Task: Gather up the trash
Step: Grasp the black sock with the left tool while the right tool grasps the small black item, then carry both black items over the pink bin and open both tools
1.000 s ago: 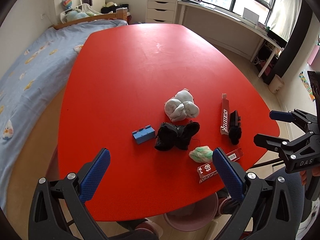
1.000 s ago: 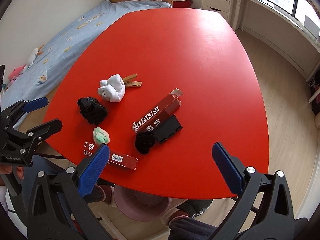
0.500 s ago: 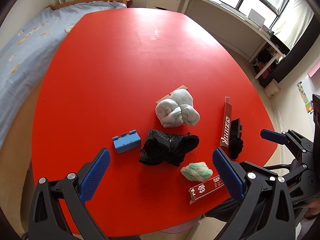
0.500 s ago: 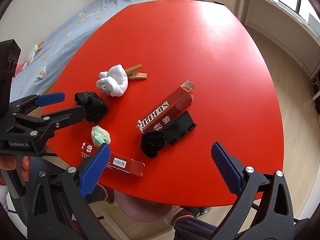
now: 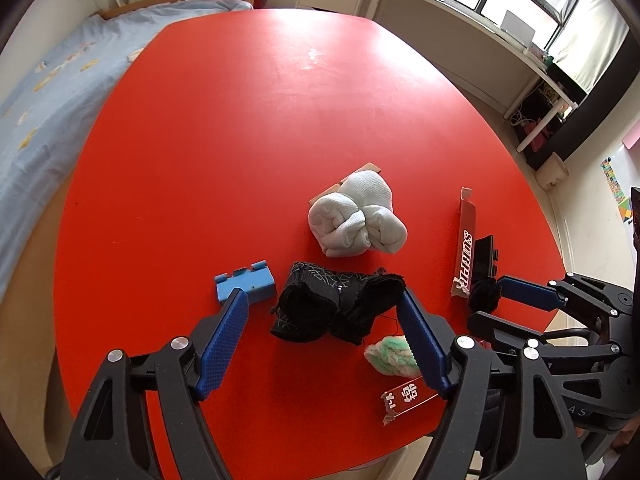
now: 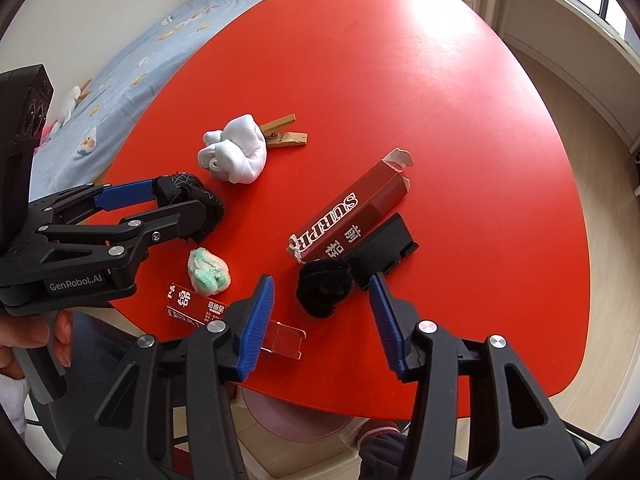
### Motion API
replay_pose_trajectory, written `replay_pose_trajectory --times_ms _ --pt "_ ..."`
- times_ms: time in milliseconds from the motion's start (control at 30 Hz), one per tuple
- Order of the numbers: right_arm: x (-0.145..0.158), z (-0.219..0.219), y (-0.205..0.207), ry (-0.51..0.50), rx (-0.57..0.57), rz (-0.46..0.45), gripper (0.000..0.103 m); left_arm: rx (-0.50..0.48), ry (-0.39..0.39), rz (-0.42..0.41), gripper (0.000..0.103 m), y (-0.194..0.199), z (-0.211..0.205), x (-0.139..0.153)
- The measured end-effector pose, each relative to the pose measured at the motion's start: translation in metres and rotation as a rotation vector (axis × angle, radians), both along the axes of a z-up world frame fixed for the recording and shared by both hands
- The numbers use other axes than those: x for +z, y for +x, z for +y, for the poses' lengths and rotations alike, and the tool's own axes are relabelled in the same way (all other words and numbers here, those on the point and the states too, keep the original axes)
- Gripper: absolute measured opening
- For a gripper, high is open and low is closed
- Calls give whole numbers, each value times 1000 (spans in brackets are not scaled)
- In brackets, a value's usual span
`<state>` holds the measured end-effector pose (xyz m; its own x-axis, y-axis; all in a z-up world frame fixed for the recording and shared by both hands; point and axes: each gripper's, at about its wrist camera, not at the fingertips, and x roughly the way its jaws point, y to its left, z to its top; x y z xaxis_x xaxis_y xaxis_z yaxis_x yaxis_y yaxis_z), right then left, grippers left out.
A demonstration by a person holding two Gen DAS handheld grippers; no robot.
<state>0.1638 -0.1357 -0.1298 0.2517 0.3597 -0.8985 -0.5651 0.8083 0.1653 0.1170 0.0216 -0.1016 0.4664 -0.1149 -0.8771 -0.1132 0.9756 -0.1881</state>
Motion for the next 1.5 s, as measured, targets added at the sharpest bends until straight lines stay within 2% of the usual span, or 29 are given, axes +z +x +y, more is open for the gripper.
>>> replay_pose_trajectory --times_ms 167,267,433,900,1500 --pt "-1 -2 2 1 -6 0 22 -21 10 -14 53 3 -6 3" --pt "-1 -3 1 6 -11 -4 19 -24 7 -25 43 4 -4 6" --pt "2 -4 1 14 -16 -16 18 -19 9 -41 36 1 -1 9" --pt "28 -16 -10 45 -14 -58 18 -17 9 -105 35 -15 0 30" --pt "74 -42 -52 103 13 -145 18 -89 17 -185 35 -73 -15 74"
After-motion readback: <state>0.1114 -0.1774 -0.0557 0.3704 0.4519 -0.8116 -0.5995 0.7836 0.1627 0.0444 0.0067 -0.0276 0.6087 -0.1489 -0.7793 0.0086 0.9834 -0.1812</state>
